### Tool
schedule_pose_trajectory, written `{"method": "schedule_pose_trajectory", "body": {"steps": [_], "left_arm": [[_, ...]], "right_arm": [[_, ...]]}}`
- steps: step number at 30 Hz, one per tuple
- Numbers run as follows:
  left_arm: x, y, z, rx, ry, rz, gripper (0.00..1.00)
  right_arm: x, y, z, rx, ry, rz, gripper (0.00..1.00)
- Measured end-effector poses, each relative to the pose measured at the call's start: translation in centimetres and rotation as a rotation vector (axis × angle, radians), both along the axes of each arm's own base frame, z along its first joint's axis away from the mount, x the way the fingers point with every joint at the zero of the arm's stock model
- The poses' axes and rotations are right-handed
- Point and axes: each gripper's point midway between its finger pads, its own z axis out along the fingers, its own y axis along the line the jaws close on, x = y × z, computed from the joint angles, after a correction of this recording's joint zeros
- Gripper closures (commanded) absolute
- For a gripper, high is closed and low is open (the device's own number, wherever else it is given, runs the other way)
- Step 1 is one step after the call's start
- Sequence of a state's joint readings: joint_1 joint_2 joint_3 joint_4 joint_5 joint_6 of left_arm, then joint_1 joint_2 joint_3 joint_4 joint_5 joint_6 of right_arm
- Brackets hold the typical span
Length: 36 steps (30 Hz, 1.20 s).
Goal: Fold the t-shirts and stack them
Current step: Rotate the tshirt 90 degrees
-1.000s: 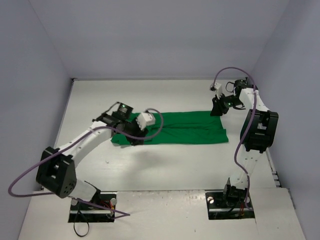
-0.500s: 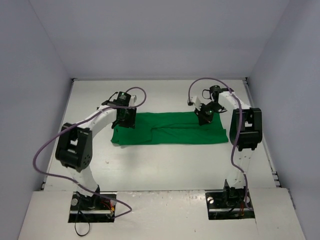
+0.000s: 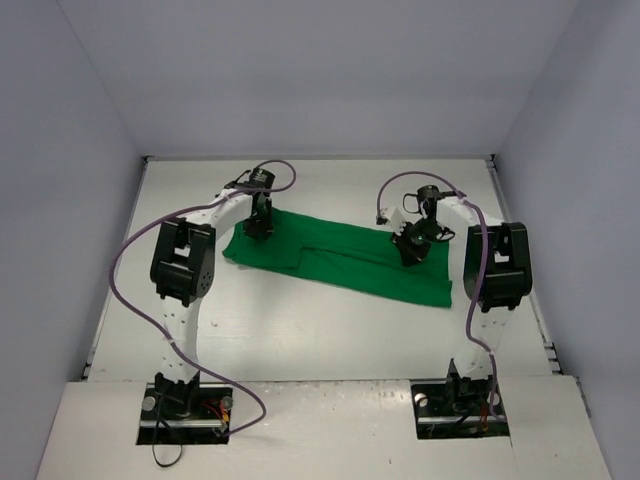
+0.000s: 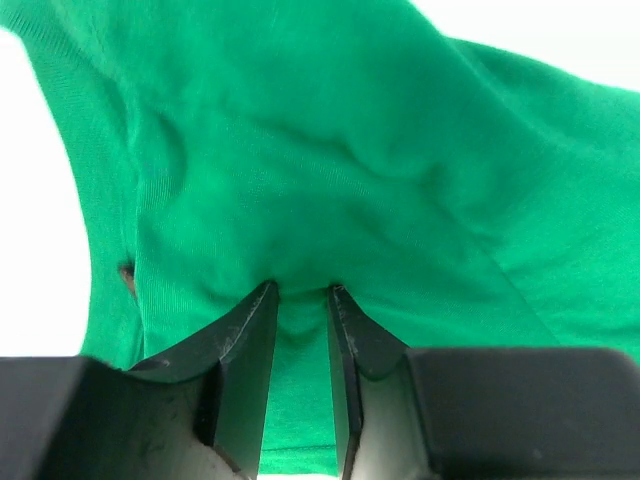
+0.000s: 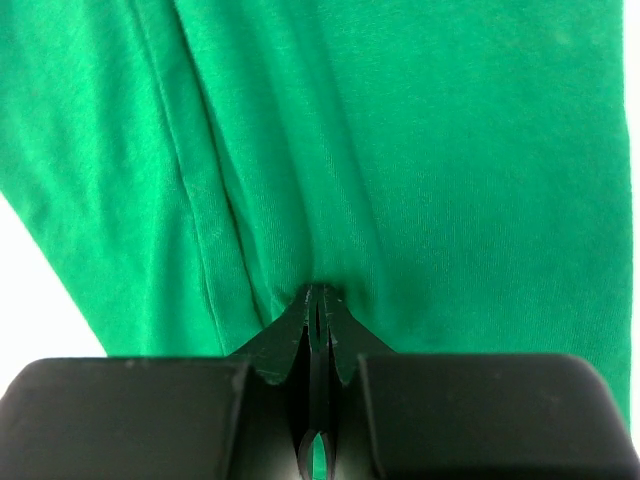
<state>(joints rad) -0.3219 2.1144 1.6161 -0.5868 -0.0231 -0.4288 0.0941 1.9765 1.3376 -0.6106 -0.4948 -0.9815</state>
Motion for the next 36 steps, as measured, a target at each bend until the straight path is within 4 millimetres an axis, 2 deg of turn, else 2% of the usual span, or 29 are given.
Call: {"method": "schedule_pose_trajectory", "body": {"steps": [5,8,11,12,14,16,18,21,23,26,29,31,32,33,35,36], "left_arm": [[5.6,-0.7,0.3,0.102,-0.097,-0.155,0.79],[8.2,-1.5,0.6,0.125,-0.132,-0.276,0.78],[10.1,-2.1,0.8,0.150,-0.169,-0.385,0.76],[10.4,-2.2,0.8,0.155,-0.174,-0.415,0.74],[10.6,-2.6,1.1,0.157,-0.182,-0.467,0.63],[10.7,-2.9,1.4,0.147,-0.188,-0.503,0.55],[10.7,-3.5,2.1,0.118,-0.207,-0.517,0.50],[9.5,-4.3,4.4,0.051,-0.248,-0.527,0.46],[8.0,-5.3,7.7,-0.015,-0.318,-0.514,0.45],[4.2,-7.8,14.1,-0.097,-0.443,-0.534,0.44],[0.2,-13.7,20.5,-0.172,-0.613,-0.611,0.44],[-3.3,-19.0,22.7,-0.240,-0.674,-0.695,0.44],[-5.0,-21.6,22.9,-0.274,-0.679,-0.734,0.45],[-6.6,-24.0,22.1,-0.300,-0.660,-0.772,0.45],[-9.7,-28.3,19.6,-0.338,-0.598,-0.840,0.45],[-10.6,-29.7,17.6,-0.341,-0.541,-0.850,0.46]], "right_arm": [[-2.7,2.2,0.2,0.094,0.127,-0.153,1.00],[-5.1,4.3,0.5,0.168,0.220,-0.209,1.00],[-7.5,7.1,2.2,0.254,0.290,-0.206,1.00],[-8.1,8.1,3.3,0.295,0.299,-0.195,0.98],[-8.5,10.1,5.7,0.381,0.293,-0.165,0.96],[-8.3,11.6,8.7,0.477,0.271,-0.143,0.96],[-7.1,12.2,12.0,0.560,0.228,-0.135,0.97],[-3.6,12.0,17.5,0.669,0.098,-0.129,1.00],[-1.3,10.2,21.2,0.719,-0.023,-0.149,1.00],[1.1,4.8,25.1,0.735,-0.197,-0.249,0.94],[2.4,-1.9,26.2,0.714,-0.305,-0.406,0.93],[3.0,-5.3,25.5,0.696,-0.318,-0.500,0.92],[3.2,-6.5,24.9,0.690,-0.312,-0.537,0.93],[3.4,-7.3,24.2,0.688,-0.300,-0.562,0.93],[3.6,-8.5,22.9,0.684,-0.272,-0.605,0.93],[3.7,-9.1,22.1,0.684,-0.252,-0.630,0.93]]}}
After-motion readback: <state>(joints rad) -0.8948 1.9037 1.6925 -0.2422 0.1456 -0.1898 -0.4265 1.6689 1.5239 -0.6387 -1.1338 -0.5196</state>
